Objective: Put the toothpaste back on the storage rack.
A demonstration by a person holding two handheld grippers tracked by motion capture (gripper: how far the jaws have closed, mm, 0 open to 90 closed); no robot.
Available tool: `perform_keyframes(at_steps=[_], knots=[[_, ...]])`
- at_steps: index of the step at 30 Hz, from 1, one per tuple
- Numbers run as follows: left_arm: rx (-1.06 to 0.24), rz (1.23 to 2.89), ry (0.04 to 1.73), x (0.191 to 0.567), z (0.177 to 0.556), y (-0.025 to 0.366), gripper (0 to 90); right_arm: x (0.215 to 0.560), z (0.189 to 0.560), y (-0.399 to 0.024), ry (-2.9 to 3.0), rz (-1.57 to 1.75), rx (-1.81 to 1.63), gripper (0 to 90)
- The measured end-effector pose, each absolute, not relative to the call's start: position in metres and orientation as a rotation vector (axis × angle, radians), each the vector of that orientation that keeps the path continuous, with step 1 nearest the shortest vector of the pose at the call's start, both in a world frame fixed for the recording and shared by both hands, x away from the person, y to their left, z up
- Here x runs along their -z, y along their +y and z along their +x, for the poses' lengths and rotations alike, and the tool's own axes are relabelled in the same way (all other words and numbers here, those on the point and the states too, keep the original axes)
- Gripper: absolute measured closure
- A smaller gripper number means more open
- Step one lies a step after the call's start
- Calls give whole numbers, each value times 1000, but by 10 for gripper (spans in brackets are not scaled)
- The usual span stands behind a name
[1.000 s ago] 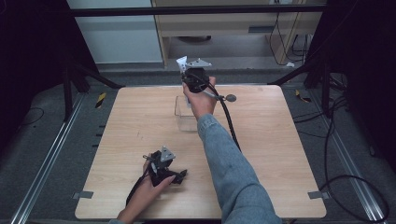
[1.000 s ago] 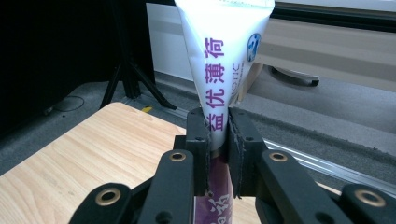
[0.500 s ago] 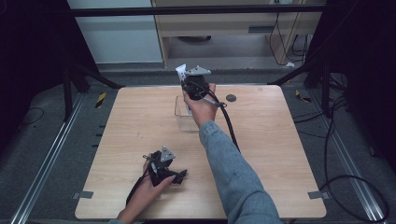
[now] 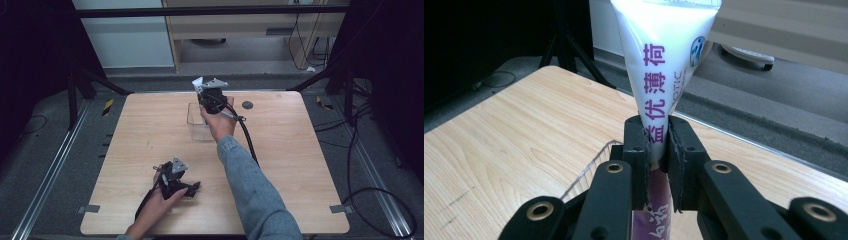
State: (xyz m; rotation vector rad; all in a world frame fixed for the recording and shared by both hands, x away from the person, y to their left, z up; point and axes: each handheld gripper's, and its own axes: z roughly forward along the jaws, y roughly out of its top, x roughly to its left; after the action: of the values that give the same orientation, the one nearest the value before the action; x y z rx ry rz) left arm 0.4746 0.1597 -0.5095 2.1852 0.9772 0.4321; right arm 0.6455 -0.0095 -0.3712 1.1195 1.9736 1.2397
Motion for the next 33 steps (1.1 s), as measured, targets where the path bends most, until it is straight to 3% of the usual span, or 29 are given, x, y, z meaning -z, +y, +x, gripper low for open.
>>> perform_keyframes(at_steps=[33], knots=[[-432,2185,978,510,475,160,0,397,638,-7,2055,1122,-1173,803]])
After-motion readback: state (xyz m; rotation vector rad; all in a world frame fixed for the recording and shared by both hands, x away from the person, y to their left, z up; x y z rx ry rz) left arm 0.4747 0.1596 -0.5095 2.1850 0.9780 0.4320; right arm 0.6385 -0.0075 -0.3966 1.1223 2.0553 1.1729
